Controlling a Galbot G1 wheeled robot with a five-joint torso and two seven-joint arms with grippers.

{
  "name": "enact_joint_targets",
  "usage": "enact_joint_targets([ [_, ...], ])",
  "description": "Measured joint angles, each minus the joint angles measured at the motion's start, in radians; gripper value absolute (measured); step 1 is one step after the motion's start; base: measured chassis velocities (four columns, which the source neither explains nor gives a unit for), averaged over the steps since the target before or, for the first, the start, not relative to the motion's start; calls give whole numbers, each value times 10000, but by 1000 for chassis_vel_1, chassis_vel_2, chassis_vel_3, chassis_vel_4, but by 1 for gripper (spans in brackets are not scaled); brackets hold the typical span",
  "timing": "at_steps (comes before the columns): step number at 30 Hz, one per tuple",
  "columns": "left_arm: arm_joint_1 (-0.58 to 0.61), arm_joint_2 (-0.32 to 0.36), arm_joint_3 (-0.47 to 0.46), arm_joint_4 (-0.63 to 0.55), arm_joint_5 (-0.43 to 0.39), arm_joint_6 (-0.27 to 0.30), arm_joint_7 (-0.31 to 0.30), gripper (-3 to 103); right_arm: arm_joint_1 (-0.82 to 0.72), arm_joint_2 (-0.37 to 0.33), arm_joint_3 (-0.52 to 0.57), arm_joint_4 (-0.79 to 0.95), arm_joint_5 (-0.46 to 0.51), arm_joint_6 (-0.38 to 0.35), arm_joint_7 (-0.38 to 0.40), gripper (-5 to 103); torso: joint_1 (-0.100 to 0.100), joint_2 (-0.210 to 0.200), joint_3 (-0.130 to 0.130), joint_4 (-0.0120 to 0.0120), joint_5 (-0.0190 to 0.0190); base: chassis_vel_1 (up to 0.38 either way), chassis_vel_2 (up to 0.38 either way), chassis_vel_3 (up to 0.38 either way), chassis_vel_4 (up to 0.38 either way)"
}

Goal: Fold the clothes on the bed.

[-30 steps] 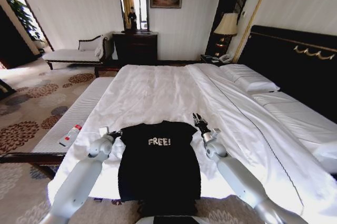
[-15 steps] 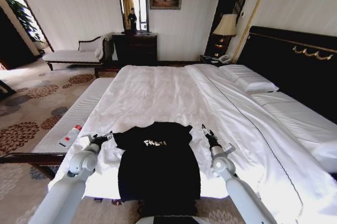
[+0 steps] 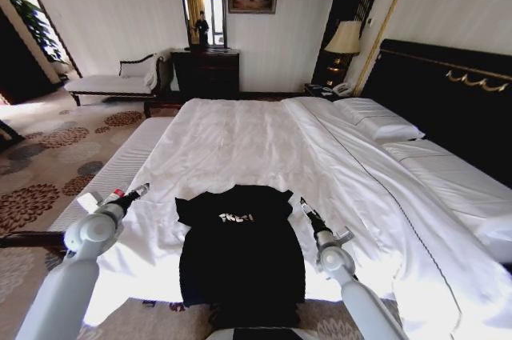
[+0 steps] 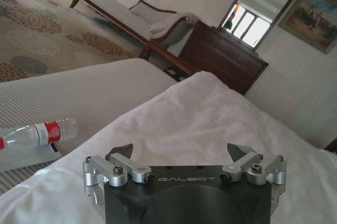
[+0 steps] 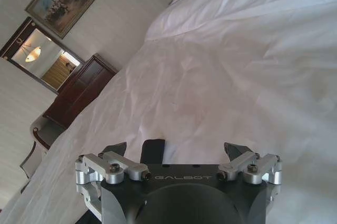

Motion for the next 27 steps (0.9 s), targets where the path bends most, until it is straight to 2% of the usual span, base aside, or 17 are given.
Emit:
enact_joint_targets([
  [4, 1712, -119, -1268, -36, 1297, -256, 238, 100, 324, 392, -53, -9, 1043, -356, 63, 100, -2, 0, 0, 13, -6, 0, 0, 0, 0],
  [5, 1712, -119, -1268, -36, 1297, -256, 238, 100, 324, 392, -53, -9, 1043, -356, 63, 100, -2, 0, 0, 13, -6, 0, 0, 0, 0],
  [8, 2786, -491, -2126, -198, 1693, -471, 590, 100, 443, 675, -105, 0, 1351, -456, -1, 100, -2, 0, -1, 19, -7, 0, 0, 0, 0],
  [10, 2965, -614, -2305, -301, 1700, -485, 638, 100, 418, 744, -127, 31, 1399, -499, -23, 100, -2, 0, -1, 17, -4, 0, 0, 0, 0],
  [11, 3227, -831, -2591, -520, 1696, -500, 674, 100, 300, 847, -159, 89, 1396, -543, -70, 101, -2, 1, 0, 7, -5, 0, 0, 0, 0],
  [14, 3503, -1141, -2859, -942, 1640, -507, 658, 100, 14, 996, -218, 99, 1139, -550, -120, 88, -2, 1, -1, -1, -2, 0, 0, 0, 0],
  [20, 3685, -1388, -2945, -1476, 1579, -454, 550, 100, -204, 1030, -235, 251, 1103, -548, -124, 84, -2, 0, -1, 4, -3, 0, 0, 0, 0],
  [23, 3827, -1607, -2942, -1947, 1577, -388, 474, 100, -249, 1104, -323, 331, 1095, -548, -139, 70, -2, 0, 0, 5, -2, 0, 0, 0, 0],
  [26, 3953, -1709, -2946, -2180, 1587, -365, 426, 100, -237, 1149, -352, 334, 1095, -548, -143, 64, -2, 0, 0, 6, -2, 0, 0, 0, 0],
  [27, 4034, -1754, -2981, -2296, 1589, -356, 416, 100, -225, 1159, -362, 334, 1095, -547, -149, 58, -2, 0, 0, 6, -2, 0, 0, 0, 0],
])
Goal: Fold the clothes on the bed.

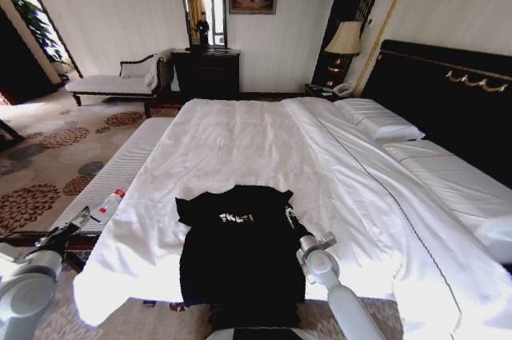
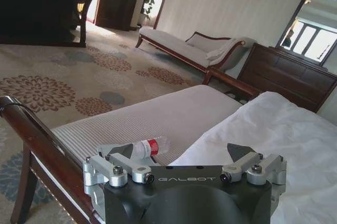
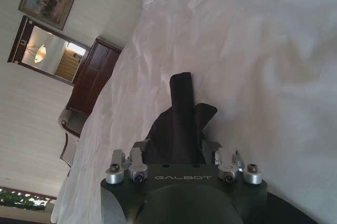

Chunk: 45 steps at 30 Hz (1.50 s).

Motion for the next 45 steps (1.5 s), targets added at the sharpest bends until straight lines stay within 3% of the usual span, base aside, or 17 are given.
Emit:
enact_joint_targets([
  [3, 184, -76, -151, -192, -88, 28, -32, 100, 15, 6, -16, -64, -17, -2, -46, 42, 0, 0, 0, 1, 0, 0, 0, 0, 0],
  [5, 230, -100, -197, -248, -142, 38, -48, 100, 19, 6, -12, -104, -34, -1, -67, 42, 0, 0, 0, 1, 0, 0, 0, 0, 0],
  [9, 360, -226, -261, -443, -219, 63, -75, 100, 51, -18, 25, -346, -139, 20, -87, 20, 0, 0, 0, 0, 0, 0, 0, 0, 0],
  [16, 372, -358, -159, -521, -199, 76, -85, 100, 166, -32, 63, -668, -276, 125, -86, 2, 0, -1, 1, 1, 0, 0, 0, 0, 0],
  [28, 274, -520, 102, -220, -150, 64, -50, 100, -186, -76, 432, -36, -622, 700, -264, 0, 0, -2, 1, 0, -1, 0, 0, 0, 0],
  [36, 25, -631, 414, 5, -137, 4, 52, 100, -1312, 270, 704, 893, -1618, 1391, -262, 0, 1, -2, 0, -2, -1, 0, 0, 0, 0],
  [43, -132, -650, 644, 261, -133, -35, 122, 100, -1732, 576, 601, 788, -2307, 1472, -297, -2, 0, -1, 0, 1, 0, 0, 0, 0, 0],
  [45, -187, -626, 692, 353, -130, -41, 132, 100, -1847, 618, 568, 827, -2381, 1441, -297, 3, 0, -1, 0, 0, -1, 0, 0, 0, 0],
])
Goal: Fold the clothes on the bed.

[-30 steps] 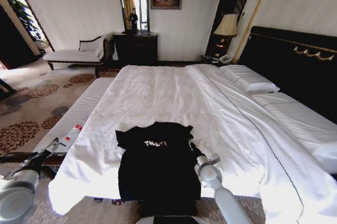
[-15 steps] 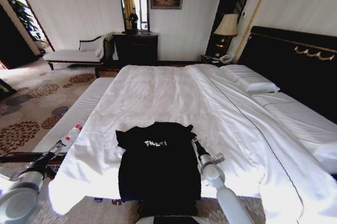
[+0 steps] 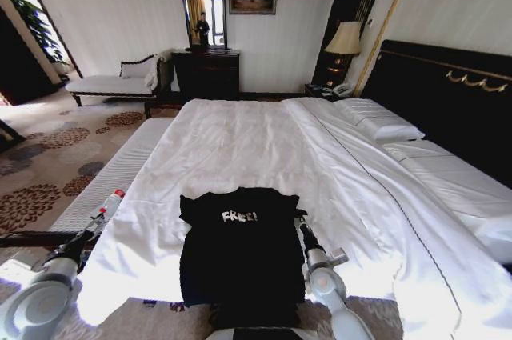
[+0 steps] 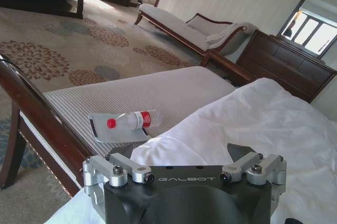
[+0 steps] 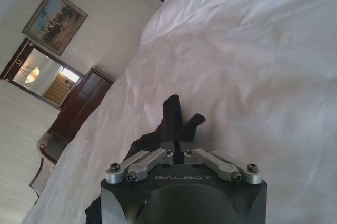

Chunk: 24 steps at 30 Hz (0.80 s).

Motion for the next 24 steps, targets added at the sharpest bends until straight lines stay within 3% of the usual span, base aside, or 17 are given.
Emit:
enact_joint_targets([
  [3, -77, 112, 12, 137, -9, -7, 8, 100, -148, 64, -2, 192, -101, -20, 25, 19, 0, 0, 0, 0, 0, 0, 0, 0, 0],
  [6, -111, 179, -7, 209, -33, -10, 10, 100, -124, 120, 111, 305, -123, -17, 80, 25, -1, 1, 0, -1, 0, 0, 0, 0, 0],
  [11, -100, 257, -54, 290, -55, -15, 12, 100, 497, 49, 622, 152, 220, -184, 466, 46, 1, 0, 0, 1, 0, 0, 0, 0, 0],
  [13, -83, 282, -82, 297, -57, -17, 15, 100, 887, -140, 767, -49, 723, -629, 1068, 57, 1, 0, 1, 1, 0, 0, 0, 0, 0],
  [15, -71, 290, -102, 297, -58, -17, 15, 100, 998, -213, 778, -153, 917, -810, 1307, 57, 1, 0, 1, 1, 0, 0, 0, 0, 0],
  [17, -34, 303, -145, 288, -57, -17, 14, 100, 1266, -361, 781, -439, 1255, -1167, 1783, 68, 1, 0, 1, 1, 3, 0, 0, 0, 0],
  [18, -34, 303, -145, 288, -57, -17, 14, 100, 1266, -361, 781, -439, 1255, -1167, 1783, 68, 1, 0, 1, 1, 3, 0, 0, 0, 0],
  [22, 62, 302, -228, 231, -49, -17, 8, 100, 1661, -689, 789, -660, 2158, -1969, 2065, 90, 1, 0, 1, 1, 2, 0, 0, 0, 0],
  [24, 78, 283, -230, 225, -34, -17, 5, 100, 1748, -751, 782, -707, 2299, -2051, 2016, 90, 1, 0, 1, 0, 2, 0, 0, 0, 0],
])
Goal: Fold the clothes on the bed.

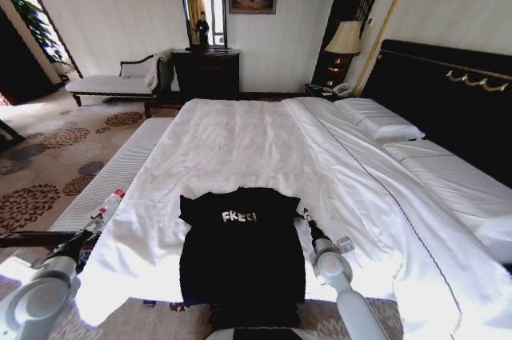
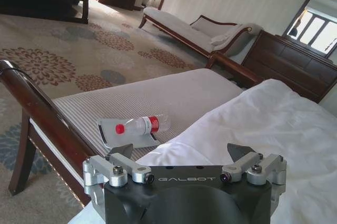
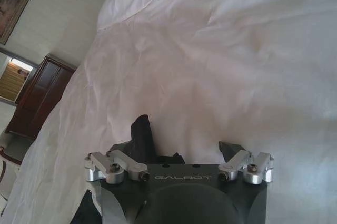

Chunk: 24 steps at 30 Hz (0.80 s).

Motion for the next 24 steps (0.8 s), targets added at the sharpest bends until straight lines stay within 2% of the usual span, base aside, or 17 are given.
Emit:
enact_joint_targets([
  [3, 58, -138, 34, -66, 106, -3, -9, 100, 284, -162, -35, -106, 468, -219, -320, 100, 0, 0, 0, 1, -1, 0, 0, 0, 0],
  [5, 79, -172, 52, -89, 138, -4, -11, 100, 334, -174, -53, -121, 571, -278, -382, 100, 0, 0, 0, 0, -1, 0, 0, 0, 0],
  [6, 95, -200, 63, -120, 173, -6, -13, 100, 400, -179, -91, -172, 641, -324, -441, 96, 0, 0, 0, 0, -1, 0, 0, 0, 0],
  [7, 95, -200, 63, -120, 173, -6, -13, 100, 400, -179, -91, -172, 641, -324, -441, 96, 0, 0, 0, 0, -1, 0, 0, 0, 0],
  [10, 113, -209, 55, -176, 195, -6, -33, 100, 533, -167, -193, -359, 683, -402, -490, 80, 0, 0, 0, 1, -1, 0, 0, 0, 0],
  [12, 114, -204, 46, -184, 196, -6, -42, 100, 540, -166, -213, -396, 690, -420, -492, 80, 0, 0, 0, 1, 0, 0, 0, 0, 0],
  [16, 115, -227, 68, -193, 256, -5, -61, 100, 527, -161, -323, -548, 709, -466, -530, 58, 0, 0, -1, -1, 0, 0, 0, 0, 0],
  [18, 116, -249, 100, -194, 289, -4, -63, 100, 529, -152, -345, -586, 703, -468, -546, 58, 0, 0, -1, 0, -1, 0, 0, 0, 0],
  [21, 117, -305, 194, -193, 384, -5, -68, 100, 583, -130, -377, -671, 691, -469, -603, 42, 0, 1, -1, 0, -1, 0, 0, 0, 0],
  [22, 117, -305, 194, -193, 384, -5, -68, 100, 583, -130, -377, -671, 691, -469, -603, 42, 0, 1, -1, 0, -1, 0, 0, 0, 0],
  [24, 127, -315, 216, -200, 415, -4, -70, 100, 650, -127, -393, -753, 668, -464, -651, 32, 0, 1, -1, 0, -1, 0, 0, 0, 0],
])
